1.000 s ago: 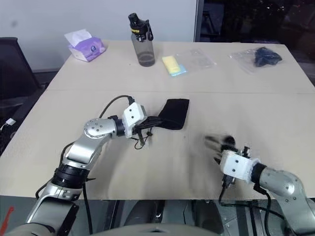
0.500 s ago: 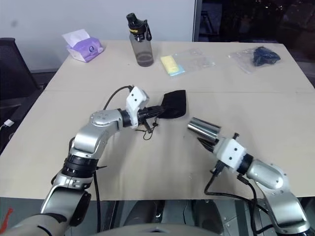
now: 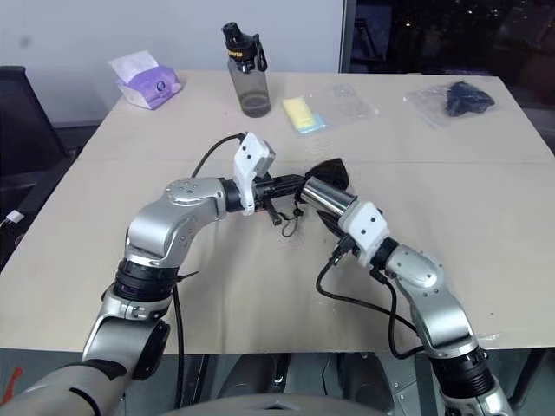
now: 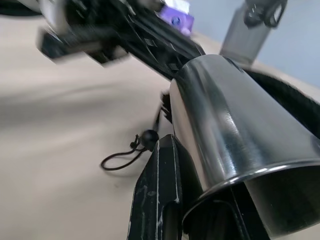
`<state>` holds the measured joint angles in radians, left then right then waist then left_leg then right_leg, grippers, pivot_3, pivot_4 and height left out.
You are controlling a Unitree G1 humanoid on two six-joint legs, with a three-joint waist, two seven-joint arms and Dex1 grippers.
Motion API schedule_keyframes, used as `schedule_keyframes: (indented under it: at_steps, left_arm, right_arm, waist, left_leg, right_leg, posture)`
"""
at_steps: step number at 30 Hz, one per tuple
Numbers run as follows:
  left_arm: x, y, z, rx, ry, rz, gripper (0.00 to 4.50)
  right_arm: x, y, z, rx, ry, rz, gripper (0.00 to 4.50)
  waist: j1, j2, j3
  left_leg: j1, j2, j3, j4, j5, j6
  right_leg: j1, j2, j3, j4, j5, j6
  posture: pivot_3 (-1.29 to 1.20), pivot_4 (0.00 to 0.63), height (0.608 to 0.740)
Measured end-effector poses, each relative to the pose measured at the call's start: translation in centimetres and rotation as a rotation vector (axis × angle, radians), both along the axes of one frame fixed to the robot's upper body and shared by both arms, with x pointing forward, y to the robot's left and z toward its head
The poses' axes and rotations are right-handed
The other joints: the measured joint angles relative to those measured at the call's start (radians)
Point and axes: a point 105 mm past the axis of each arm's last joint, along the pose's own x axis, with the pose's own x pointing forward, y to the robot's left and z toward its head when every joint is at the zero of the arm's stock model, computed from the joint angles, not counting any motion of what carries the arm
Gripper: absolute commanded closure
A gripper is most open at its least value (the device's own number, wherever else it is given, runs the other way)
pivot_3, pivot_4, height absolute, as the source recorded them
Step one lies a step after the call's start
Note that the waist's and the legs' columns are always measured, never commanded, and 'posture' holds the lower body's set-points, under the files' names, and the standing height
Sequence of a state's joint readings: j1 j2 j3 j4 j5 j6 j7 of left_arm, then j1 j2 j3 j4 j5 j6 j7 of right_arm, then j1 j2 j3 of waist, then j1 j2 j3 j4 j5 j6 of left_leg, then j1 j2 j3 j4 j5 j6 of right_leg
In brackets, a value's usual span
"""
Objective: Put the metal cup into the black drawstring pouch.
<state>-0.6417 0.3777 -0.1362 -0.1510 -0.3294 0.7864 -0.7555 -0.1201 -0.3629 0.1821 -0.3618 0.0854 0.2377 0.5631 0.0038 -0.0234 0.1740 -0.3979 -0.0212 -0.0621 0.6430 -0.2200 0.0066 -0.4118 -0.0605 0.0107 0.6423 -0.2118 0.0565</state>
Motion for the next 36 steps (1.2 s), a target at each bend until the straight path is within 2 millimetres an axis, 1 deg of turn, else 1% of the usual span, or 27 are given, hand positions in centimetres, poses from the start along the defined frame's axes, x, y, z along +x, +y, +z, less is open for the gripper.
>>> schedule_keyframes:
  at_steps: [1,4,8,10,12,13,14,16,17,18,19,20,23,24,25,27,29,31,33,35,36]
  left_arm:
    - [-0.3,-0.4,0.0,-0.014,0.003,-0.012,4.50]
    - [-0.7,-1.0,0.2,-0.038,0.011,-0.021,4.50]
    - [-1.3,-1.4,0.3,-0.054,0.021,-0.039,4.50]
    - [-1.6,-1.5,0.1,-0.040,0.012,-0.053,4.50]
    - [-1.9,-1.5,-0.5,-0.028,0.026,-0.057,4.50]
    - [-1.9,-1.5,-0.5,-0.028,0.027,-0.057,4.50]
    - [-1.9,-1.5,-0.5,-0.029,0.026,-0.057,4.50]
    - [-1.9,-1.5,-0.5,-0.029,0.026,-0.056,4.50]
    - [-2.0,-1.8,-0.4,-0.039,0.027,-0.064,4.50]
    - [-2.0,-1.8,-0.4,-0.040,0.027,-0.064,4.50]
    - [-2.0,-1.8,-0.4,-0.042,0.027,-0.064,4.50]
    - [-2.0,-1.9,-0.4,-0.043,0.028,-0.066,4.50]
    - [-2.2,-2.5,0.0,-0.082,0.032,-0.079,4.50]
    - [-2.3,-3.0,0.2,-0.106,0.039,-0.086,4.50]
    - [-2.3,-3.1,0.3,-0.109,0.041,-0.087,4.50]
    - [-2.2,-3.2,0.4,-0.129,0.053,-0.081,4.50]
    - [-2.2,-3.2,0.5,-0.135,0.052,-0.072,4.50]
    - [-2.1,-3.1,0.5,-0.135,0.051,-0.066,4.50]
    - [-2.1,-3.1,0.5,-0.136,0.051,-0.061,4.50]
    - [-1.9,-3.1,0.6,-0.149,0.050,-0.046,4.50]
    - [-1.7,-3.0,0.7,-0.161,0.050,-0.034,4.50]
  right_arm:
    - [0.3,-0.4,-0.7,-0.017,0.017,-0.023,4.47]
    - [0.7,-0.7,-1.2,-0.031,0.025,-0.054,4.47]
    - [1.4,-0.1,-0.2,0.044,0.021,-0.069,4.47]
    - [1.9,0.2,0.5,0.119,0.036,-0.083,4.47]
    - [2.6,0.6,1.5,0.284,0.098,-0.115,4.47]
    - [2.7,0.6,1.6,0.295,0.101,-0.117,4.47]
    - [3.1,1.0,2.2,0.397,0.158,-0.116,4.47]
    - [3.7,1.0,2.7,0.464,0.199,-0.127,4.47]
    - [4.0,1.3,3.0,0.403,0.192,-0.105,4.47]
    - [4.0,1.3,3.0,0.394,0.190,-0.104,4.47]
    - [4.1,1.4,2.8,0.283,0.143,-0.091,4.47]
    - [4.1,1.3,2.3,0.167,0.103,-0.078,4.47]
    - [4.1,1.4,-0.3,-0.297,-0.088,0.028,4.47]
    - [4.2,1.9,-1.1,-0.439,-0.172,0.089,4.47]
    - [4.1,2.0,-1.2,-0.454,-0.185,0.098,4.47]
    - [4.4,2.5,-1.2,-0.553,-0.284,0.157,4.47]
    - [4.7,2.6,-1.0,-0.575,-0.318,0.170,4.47]
    - [4.8,2.9,-0.9,-0.555,-0.314,0.176,3.76]
    - [4.7,3.2,-0.8,-0.533,-0.306,0.182,3.29]
    - [4.7,2.7,-0.2,-0.493,-0.299,0.174,2.22]
    - [4.4,2.4,0.1,-0.495,-0.309,0.185,1.93]
  waist:
    - [-0.001,0.000,0.000]
    - [-0.006,0.000,0.000]
    - [-0.021,0.000,0.000]
    - [-0.021,0.000,0.000]
    - [-0.019,0.000,0.000]
    - [-0.019,0.000,0.000]
    - [-0.018,0.000,0.000]
    - [-0.018,0.000,0.000]
    - [-0.018,0.000,0.000]
    - [-0.017,0.000,0.000]
    - [-0.017,0.000,0.000]
    - [-0.017,0.001,0.000]
    - [-0.020,0.001,0.000]
    - [-0.021,0.001,0.001]
    - [-0.022,0.001,0.001]
    - [-0.026,0.000,0.001]
    - [-0.025,0.000,0.001]
    - [-0.024,0.000,0.001]
    - [-0.022,0.000,0.001]
    - [-0.018,0.000,0.001]
    - [-0.016,0.000,0.001]
  left_leg:
    - [0.000,0.000,0.000,0.000,0.000,0.000]
    - [0.000,0.000,0.000,0.000,0.000,0.000]
    - [0.001,0.001,0.000,0.000,0.000,0.000]
    - [0.001,0.001,0.000,-0.001,0.000,0.000]
    - [0.001,0.004,-0.001,-0.001,0.000,0.000]
    - [0.001,0.004,-0.001,-0.001,0.000,0.000]
    - [0.001,0.005,-0.001,-0.001,0.000,0.000]
    - [0.001,0.005,0.000,-0.001,0.000,0.000]
    - [0.001,0.004,0.001,-0.001,0.000,0.000]
    - [0.001,0.004,0.000,-0.001,0.000,0.000]
    - [0.000,0.002,0.000,-0.001,0.000,0.000]
    - [0.000,0.000,0.001,-0.001,0.000,0.000]
    - [0.000,0.000,0.002,-0.001,0.000,0.000]
    - [0.000,0.001,0.001,-0.001,0.000,0.000]
    - [0.000,0.001,0.001,-0.001,0.000,0.000]
    - [0.001,0.003,0.001,-0.002,0.000,0.000]
    - [0.001,0.004,0.001,-0.002,0.000,0.000]
    - [0.001,0.004,0.001,-0.002,0.000,0.000]
    - [0.001,0.004,0.001,-0.002,0.000,0.000]
    - [0.000,0.004,0.002,-0.001,0.000,0.000]
    - [0.000,0.004,0.001,-0.001,0.000,0.000]
  right_leg:
    - [0.000,0.000,0.000,0.000,0.000,0.000]
    - [0.000,0.000,0.000,0.000,0.000,0.000]
    - [0.000,0.001,0.001,0.001,0.000,0.000]
    - [0.000,0.002,0.001,0.001,0.000,0.000]
    - [0.000,0.003,0.001,0.001,0.000,-0.001]
    - [-0.001,0.003,0.001,0.001,0.000,-0.001]
    - [-0.001,0.003,0.001,0.001,0.001,-0.001]
    - [-0.001,0.003,0.002,0.001,0.001,-0.001]
    - [-0.001,0.003,0.003,0.000,0.001,-0.001]
    - [-0.001,0.003,0.003,0.000,0.001,-0.001]
    - [-0.001,0.003,0.003,0.000,0.001,-0.001]
    - [-0.001,0.003,0.003,0.000,0.001,-0.001]
    - [-0.001,0.003,0.004,0.000,0.000,0.000]
    - [-0.002,0.004,0.004,0.000,0.000,0.000]
    - [-0.002,0.004,0.004,0.000,0.000,0.000]
    - [-0.002,0.006,0.004,0.000,0.001,-0.001]
    - [-0.002,0.006,0.003,0.000,0.001,-0.001]
    - [-0.002,0.006,0.004,0.000,0.001,-0.001]
    - [-0.002,0.006,0.004,0.000,0.001,-0.001]
    - [-0.002,0.006,0.005,0.000,0.001,-0.001]
    - [-0.002,0.005,0.004,-0.001,0.001,-0.001]
  posture:
    - [0.00,0.150,0.740]
    - [0.00,0.150,0.740]
    - [0.00,0.150,0.740]
    - [0.00,0.150,0.740]
    - [0.00,0.150,0.740]
    - [0.00,0.150,0.740]
    - [0.00,0.150,0.740]
    - [0.00,0.150,0.740]
    - [0.00,0.150,0.740]
    - [0.00,0.150,0.740]
    - [0.00,0.150,0.740]
    - [0.00,0.150,0.740]
    - [0.00,0.150,0.740]
    - [0.00,0.150,0.740]
    - [0.00,0.150,0.740]
    - [0.00,0.150,0.740]
    - [0.00,0.150,0.740]
    - [0.00,0.150,0.740]
    - [0.00,0.150,0.740]
    - [0.00,0.150,0.740]
    - [0.00,0.150,0.740]
